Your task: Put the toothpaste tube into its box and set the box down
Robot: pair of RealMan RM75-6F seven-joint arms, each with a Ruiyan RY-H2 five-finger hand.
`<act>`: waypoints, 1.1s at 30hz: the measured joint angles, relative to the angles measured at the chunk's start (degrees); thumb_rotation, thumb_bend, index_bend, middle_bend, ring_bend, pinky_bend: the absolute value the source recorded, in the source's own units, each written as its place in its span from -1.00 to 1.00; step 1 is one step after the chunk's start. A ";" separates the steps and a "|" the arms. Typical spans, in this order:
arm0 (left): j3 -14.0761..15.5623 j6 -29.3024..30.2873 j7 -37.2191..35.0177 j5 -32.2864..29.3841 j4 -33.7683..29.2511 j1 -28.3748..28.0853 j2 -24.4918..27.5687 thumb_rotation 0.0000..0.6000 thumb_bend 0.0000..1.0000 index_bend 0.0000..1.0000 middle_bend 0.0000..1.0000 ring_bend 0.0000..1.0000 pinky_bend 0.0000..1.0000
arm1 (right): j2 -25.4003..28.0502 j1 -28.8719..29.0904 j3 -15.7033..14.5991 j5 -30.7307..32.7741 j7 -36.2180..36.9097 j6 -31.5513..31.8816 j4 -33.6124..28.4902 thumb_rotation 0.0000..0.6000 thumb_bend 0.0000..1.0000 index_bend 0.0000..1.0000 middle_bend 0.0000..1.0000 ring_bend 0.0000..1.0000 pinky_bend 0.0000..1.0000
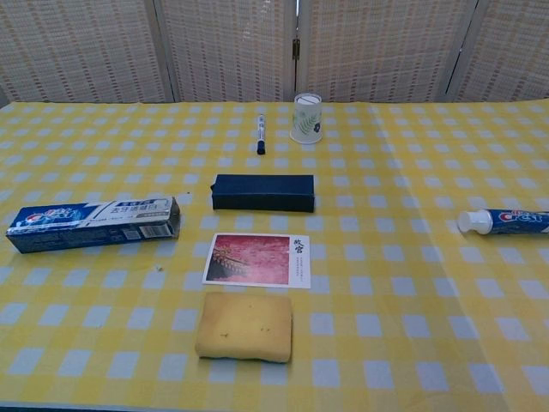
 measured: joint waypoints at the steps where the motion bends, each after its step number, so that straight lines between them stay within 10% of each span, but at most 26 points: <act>1: 0.02 -0.30 -0.09 -0.13 0.04 -0.08 0.02 1.00 -0.56 -0.75 -0.76 -0.81 -0.79 | 0.02 0.04 -0.03 0.04 0.07 -0.12 0.01 1.00 -0.29 -1.00 -1.00 -1.00 -1.00; 13: -0.02 -4.16 -6.98 0.78 1.51 -3.03 -2.72 1.00 -0.54 -0.67 -0.69 -0.76 -0.49 | 0.83 -1.44 -0.82 -1.89 1.33 2.96 -0.26 1.00 -0.29 -1.00 -1.00 -1.00 -1.00; 33: -5.84 -29.85 -2.25 -11.22 4.12 -20.45 -10.29 1.00 -0.43 -0.64 -0.66 -0.75 -0.51 | 0.55 -0.76 -1.26 -2.75 0.41 1.40 -1.05 1.00 -0.29 -1.00 -1.00 -1.00 -1.00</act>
